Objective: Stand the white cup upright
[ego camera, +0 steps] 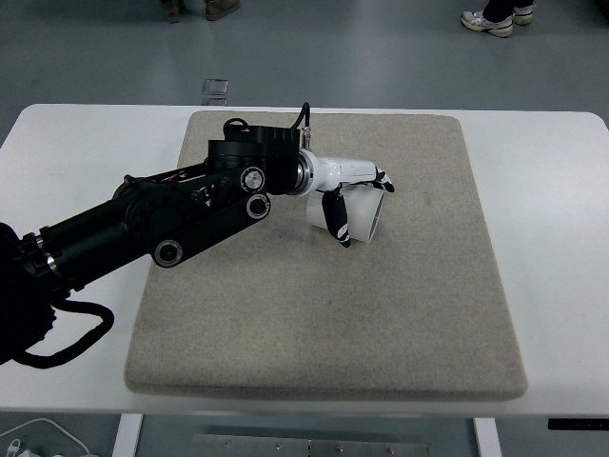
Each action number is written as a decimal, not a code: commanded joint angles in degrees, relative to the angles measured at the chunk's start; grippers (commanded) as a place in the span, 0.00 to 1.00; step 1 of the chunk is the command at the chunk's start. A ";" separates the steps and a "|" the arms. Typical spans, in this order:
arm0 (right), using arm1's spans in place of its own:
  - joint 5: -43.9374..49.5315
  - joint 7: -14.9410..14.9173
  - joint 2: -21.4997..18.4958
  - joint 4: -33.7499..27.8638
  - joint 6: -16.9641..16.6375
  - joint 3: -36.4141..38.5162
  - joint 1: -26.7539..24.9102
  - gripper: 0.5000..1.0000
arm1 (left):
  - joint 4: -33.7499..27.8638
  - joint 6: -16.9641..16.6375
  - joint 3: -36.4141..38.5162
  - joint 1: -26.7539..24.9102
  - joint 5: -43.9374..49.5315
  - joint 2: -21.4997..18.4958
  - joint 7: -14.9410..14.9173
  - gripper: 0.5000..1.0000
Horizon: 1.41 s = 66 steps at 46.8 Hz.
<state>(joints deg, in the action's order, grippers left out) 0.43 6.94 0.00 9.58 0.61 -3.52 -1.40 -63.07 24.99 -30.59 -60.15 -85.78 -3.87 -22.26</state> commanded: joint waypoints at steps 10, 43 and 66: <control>0.01 0.00 0.00 0.00 0.01 0.00 -0.01 0.86 | 0.75 0.06 0.00 0.03 -0.70 0.09 0.20 0.87; 0.01 0.00 0.00 0.00 0.01 0.00 -0.01 0.86 | 1.54 0.49 -1.05 -0.50 -0.35 1.23 0.38 0.07; 0.01 0.00 0.00 0.00 0.01 0.00 -0.01 0.86 | 7.69 0.32 -8.61 -3.22 23.45 -2.46 2.22 0.06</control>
<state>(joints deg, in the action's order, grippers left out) 0.45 6.94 0.00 9.58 0.62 -3.52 -1.41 -56.98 25.38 -38.06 -63.28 -66.26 -5.71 -20.86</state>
